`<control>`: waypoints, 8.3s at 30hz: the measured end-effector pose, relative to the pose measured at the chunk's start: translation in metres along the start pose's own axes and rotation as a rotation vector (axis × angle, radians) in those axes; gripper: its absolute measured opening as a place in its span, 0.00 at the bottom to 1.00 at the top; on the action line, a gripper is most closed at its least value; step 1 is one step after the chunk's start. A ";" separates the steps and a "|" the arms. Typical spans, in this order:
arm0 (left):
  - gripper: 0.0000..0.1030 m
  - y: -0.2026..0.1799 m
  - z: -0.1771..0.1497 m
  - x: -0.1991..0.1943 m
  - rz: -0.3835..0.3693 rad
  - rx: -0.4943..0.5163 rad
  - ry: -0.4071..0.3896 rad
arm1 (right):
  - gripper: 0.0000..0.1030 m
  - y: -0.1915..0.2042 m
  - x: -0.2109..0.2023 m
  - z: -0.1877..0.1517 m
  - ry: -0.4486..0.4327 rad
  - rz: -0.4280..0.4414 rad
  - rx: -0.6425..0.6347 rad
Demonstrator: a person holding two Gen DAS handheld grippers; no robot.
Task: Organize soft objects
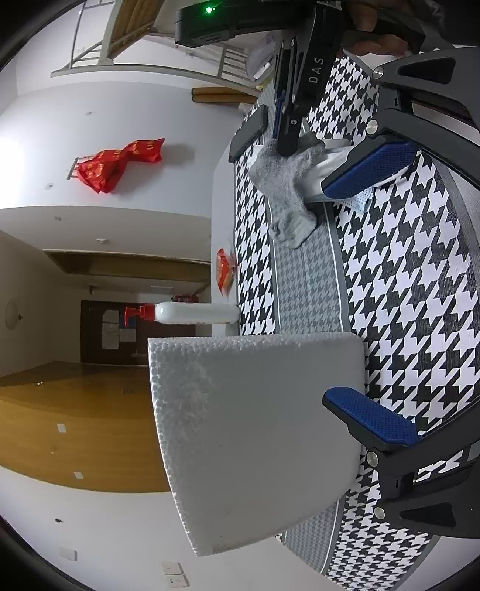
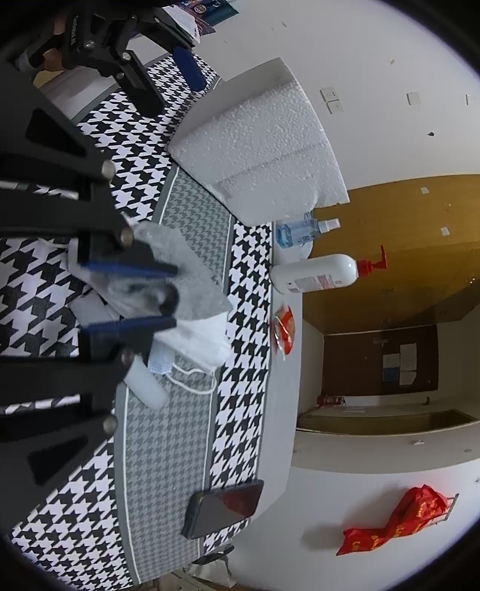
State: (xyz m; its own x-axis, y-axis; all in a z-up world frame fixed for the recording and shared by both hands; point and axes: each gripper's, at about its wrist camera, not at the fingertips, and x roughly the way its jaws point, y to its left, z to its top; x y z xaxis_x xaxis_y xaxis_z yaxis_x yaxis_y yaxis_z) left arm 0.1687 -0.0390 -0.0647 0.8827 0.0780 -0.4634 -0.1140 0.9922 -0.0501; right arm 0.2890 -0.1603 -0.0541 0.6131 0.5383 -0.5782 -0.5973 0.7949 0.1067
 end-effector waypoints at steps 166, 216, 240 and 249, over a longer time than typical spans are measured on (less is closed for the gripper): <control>0.12 -0.104 0.055 0.013 -0.369 0.283 0.059 | 0.21 -0.073 -0.126 -0.032 -0.170 -0.326 0.227; 0.12 -0.003 0.072 -0.091 -0.216 0.201 -0.193 | 0.21 0.053 -0.146 0.013 -0.320 -0.188 0.036; 0.12 0.073 0.061 -0.119 -0.011 0.091 -0.212 | 0.21 0.110 -0.112 0.035 -0.318 -0.019 -0.079; 0.12 0.089 0.057 -0.126 0.051 0.061 -0.207 | 0.21 0.125 -0.100 0.042 -0.312 0.030 -0.109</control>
State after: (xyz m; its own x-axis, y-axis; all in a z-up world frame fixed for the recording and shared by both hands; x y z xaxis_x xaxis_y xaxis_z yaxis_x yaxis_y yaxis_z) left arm 0.0737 0.0451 0.0397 0.9519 0.1403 -0.2724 -0.1386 0.9900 0.0255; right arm 0.1744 -0.1035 0.0510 0.7130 0.6345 -0.2983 -0.6592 0.7516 0.0233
